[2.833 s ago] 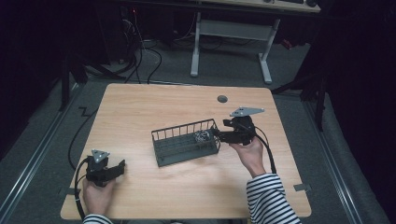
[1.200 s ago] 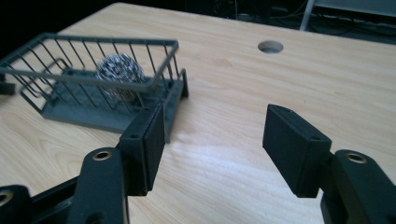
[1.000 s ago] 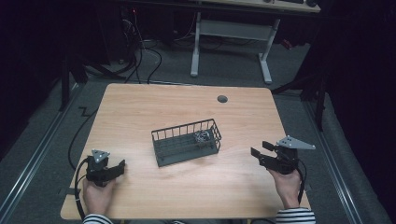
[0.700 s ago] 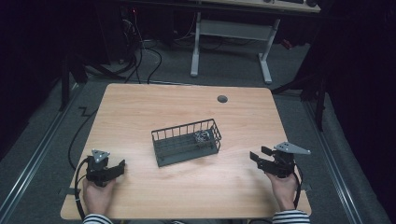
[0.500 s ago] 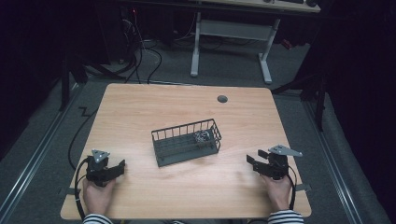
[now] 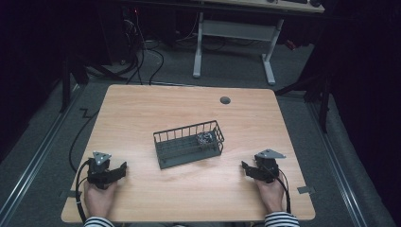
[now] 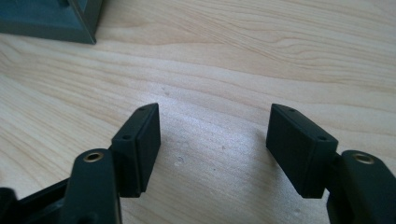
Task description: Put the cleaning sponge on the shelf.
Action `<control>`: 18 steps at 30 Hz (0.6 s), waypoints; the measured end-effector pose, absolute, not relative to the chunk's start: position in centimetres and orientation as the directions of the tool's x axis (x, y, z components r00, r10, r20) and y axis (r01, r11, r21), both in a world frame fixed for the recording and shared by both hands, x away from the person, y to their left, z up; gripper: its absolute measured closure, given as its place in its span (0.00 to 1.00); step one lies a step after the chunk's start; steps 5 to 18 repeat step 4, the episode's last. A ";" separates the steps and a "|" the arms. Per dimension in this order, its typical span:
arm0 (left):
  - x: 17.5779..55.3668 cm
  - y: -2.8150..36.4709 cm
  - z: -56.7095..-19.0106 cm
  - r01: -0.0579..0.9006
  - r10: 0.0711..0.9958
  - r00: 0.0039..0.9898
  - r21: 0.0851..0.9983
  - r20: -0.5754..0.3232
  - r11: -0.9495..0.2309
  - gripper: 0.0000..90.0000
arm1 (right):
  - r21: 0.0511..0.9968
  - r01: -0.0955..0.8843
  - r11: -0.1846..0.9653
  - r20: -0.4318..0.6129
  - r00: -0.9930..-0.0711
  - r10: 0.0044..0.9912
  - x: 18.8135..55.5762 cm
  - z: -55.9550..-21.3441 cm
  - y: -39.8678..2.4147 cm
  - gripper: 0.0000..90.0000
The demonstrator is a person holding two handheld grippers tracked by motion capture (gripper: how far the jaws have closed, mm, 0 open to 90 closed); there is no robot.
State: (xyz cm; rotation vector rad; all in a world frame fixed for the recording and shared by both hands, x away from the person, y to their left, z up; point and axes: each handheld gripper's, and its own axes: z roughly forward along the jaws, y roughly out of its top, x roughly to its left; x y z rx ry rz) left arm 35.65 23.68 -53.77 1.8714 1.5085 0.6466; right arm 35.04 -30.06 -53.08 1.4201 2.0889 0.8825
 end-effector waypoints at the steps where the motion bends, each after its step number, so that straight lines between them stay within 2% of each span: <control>1: 35.6 23.7 -53.8 0.660 0.975 0.220 0.739 -0.017 -0.135 0.28 | 0.726 0.636 0.261 -0.018 -0.363 0.932 35.1 -53.1 -30.1 0.39; 18: 35.6 23.7 -53.8 0.660 0.975 0.220 0.739 -0.017 -0.135 0.28 | 0.726 0.637 0.261 -0.019 -0.361 0.932 35.1 -53.1 -30.1 0.39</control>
